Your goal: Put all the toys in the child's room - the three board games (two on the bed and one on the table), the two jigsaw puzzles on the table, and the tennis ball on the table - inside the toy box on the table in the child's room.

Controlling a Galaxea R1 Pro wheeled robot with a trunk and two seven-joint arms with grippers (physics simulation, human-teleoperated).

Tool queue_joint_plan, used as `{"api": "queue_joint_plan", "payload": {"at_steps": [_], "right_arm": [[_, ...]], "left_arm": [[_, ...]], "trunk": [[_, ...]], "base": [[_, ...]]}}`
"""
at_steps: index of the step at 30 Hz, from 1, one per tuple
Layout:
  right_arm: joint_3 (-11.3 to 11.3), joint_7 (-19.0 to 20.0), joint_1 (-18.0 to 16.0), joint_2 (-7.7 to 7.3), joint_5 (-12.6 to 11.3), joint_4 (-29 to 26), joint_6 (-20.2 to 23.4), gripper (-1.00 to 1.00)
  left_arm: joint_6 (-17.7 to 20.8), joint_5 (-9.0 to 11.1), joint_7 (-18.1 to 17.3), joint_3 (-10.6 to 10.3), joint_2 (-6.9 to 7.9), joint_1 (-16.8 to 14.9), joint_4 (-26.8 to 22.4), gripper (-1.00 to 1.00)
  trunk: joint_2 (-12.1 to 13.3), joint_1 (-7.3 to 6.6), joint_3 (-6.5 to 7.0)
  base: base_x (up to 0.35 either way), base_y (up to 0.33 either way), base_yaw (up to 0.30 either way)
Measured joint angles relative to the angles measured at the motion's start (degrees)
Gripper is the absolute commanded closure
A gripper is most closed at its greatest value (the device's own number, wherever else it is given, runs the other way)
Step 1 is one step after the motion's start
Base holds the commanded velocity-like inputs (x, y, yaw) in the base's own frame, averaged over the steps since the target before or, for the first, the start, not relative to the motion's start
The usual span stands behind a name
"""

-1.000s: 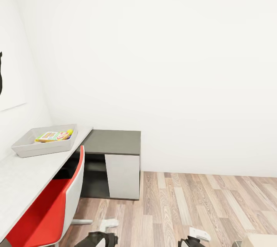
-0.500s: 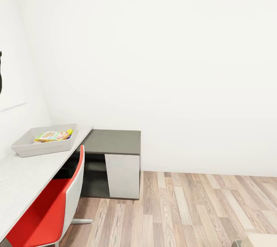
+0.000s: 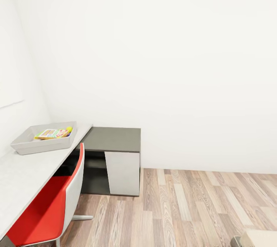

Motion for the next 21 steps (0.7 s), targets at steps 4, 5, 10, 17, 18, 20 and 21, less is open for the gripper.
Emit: {"api": "queue_joint_plan", "payload": {"at_steps": [4,5,10,17,18,20,21], "right_arm": [[0.0,0.0,0.9,-0.03,0.0,0.1,-0.1,-1.00],[0.0,0.0,1.2,-0.05,0.0,0.1,-0.4,-1.00],[0.0,0.0,1.9,-0.08,0.0,0.1,-3.1,-1.00],[0.0,0.0,2.2,-0.19,0.0,0.2,-4.3,-1.00],[0.0,0.0,2.3,-0.33,0.0,0.2,-4.5,-1.00],[0.0,0.0,2.6,-0.51,0.0,0.2,-4.8,-1.00],[0.0,0.0,2.7,-0.63,0.0,0.2,-5.1,-1.00]], "left_arm": [[0.2,0.0,0.0,0.1,-0.16,0.1,0.0,-1.00],[0.3,0.0,0.0,0.1,-0.18,0.1,0.0,-1.00],[0.4,-0.1,-0.1,0.1,-0.20,0.1,0.0,-1.00],[0.2,-0.4,-0.1,0.1,-0.21,0.1,-0.2,-1.00],[0.2,-0.4,-0.1,0.1,-0.21,0.2,-0.3,-1.00],[0.1,-0.5,-0.1,0.2,-0.21,0.2,-0.3,-1.00],[0.1,-0.5,-0.1,0.2,-0.21,0.2,-0.3,-1.00]], "trunk": [[0.0,0.00,-0.38],[0.0,0.00,-0.47],[0.0,0.00,-0.92],[0.1,-0.01,-1.52],[0.1,-0.01,-1.61],[0.1,-0.02,-1.78],[0.1,-0.02,-1.88]], "base": [[0.000,0.000,0.000],[0.000,0.000,0.000],[0.000,0.000,0.000],[0.000,0.000,0.000],[0.000,0.000,0.000],[0.000,0.000,0.000],[0.000,0.000,0.000]]}}
